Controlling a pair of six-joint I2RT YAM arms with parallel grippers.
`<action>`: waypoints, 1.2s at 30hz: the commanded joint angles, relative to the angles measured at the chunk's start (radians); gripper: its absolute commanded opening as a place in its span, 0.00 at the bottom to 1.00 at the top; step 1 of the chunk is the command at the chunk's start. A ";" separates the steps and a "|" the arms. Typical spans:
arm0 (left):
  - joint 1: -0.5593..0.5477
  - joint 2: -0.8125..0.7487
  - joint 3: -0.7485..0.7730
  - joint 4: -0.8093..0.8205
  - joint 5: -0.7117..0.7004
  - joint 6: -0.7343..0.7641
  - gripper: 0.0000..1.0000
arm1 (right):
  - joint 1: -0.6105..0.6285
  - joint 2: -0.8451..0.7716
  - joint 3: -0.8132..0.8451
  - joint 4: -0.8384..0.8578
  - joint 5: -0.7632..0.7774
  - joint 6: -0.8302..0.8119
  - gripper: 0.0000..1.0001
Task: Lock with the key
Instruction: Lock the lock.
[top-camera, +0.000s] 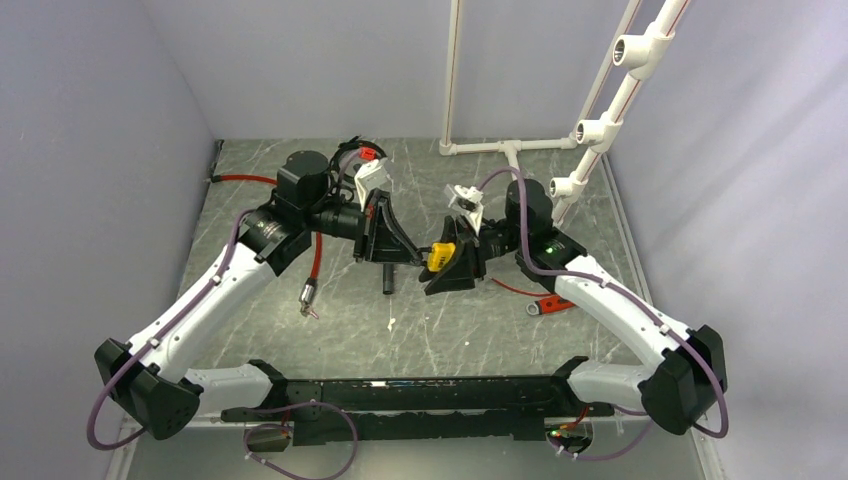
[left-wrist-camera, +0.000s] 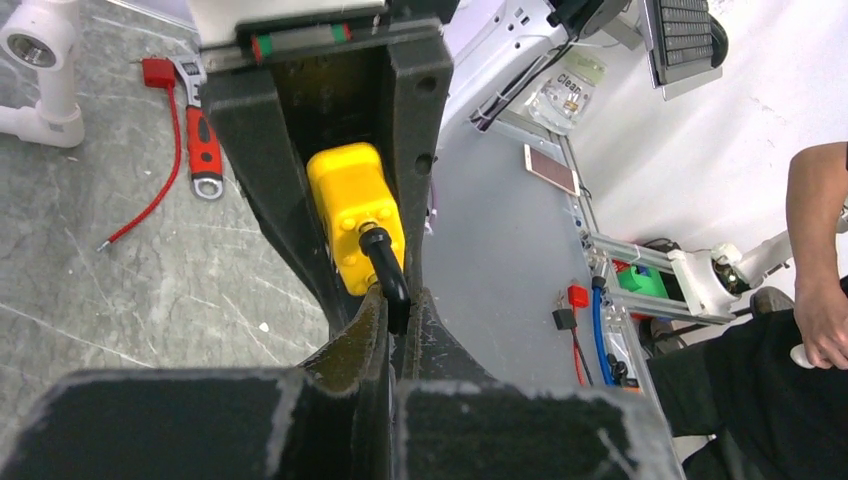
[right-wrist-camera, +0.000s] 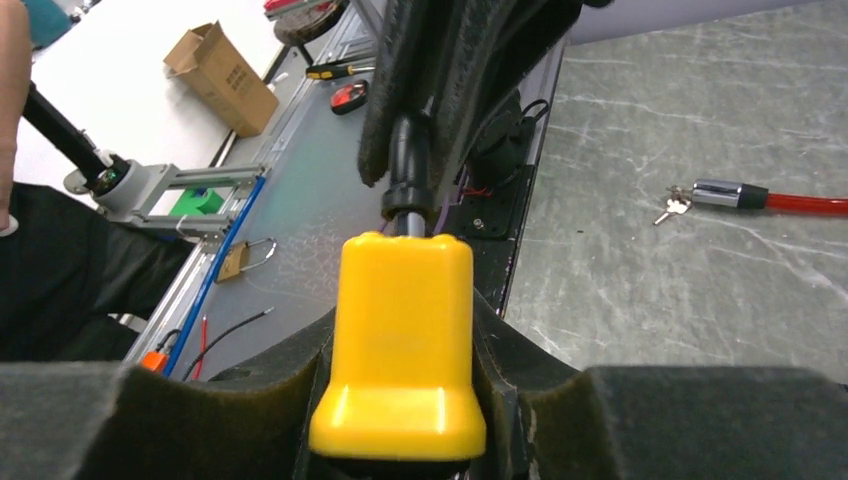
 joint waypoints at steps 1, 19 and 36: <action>-0.140 0.107 0.000 0.125 -0.254 0.024 0.00 | 0.134 0.063 0.092 0.182 0.247 -0.030 0.00; -0.096 -0.007 -0.041 -0.142 -0.295 0.215 0.00 | 0.093 -0.022 0.056 0.006 0.300 -0.154 0.00; 0.119 -0.067 0.004 -0.139 -0.085 0.258 0.15 | 0.093 -0.024 0.041 -0.239 0.269 -0.339 0.00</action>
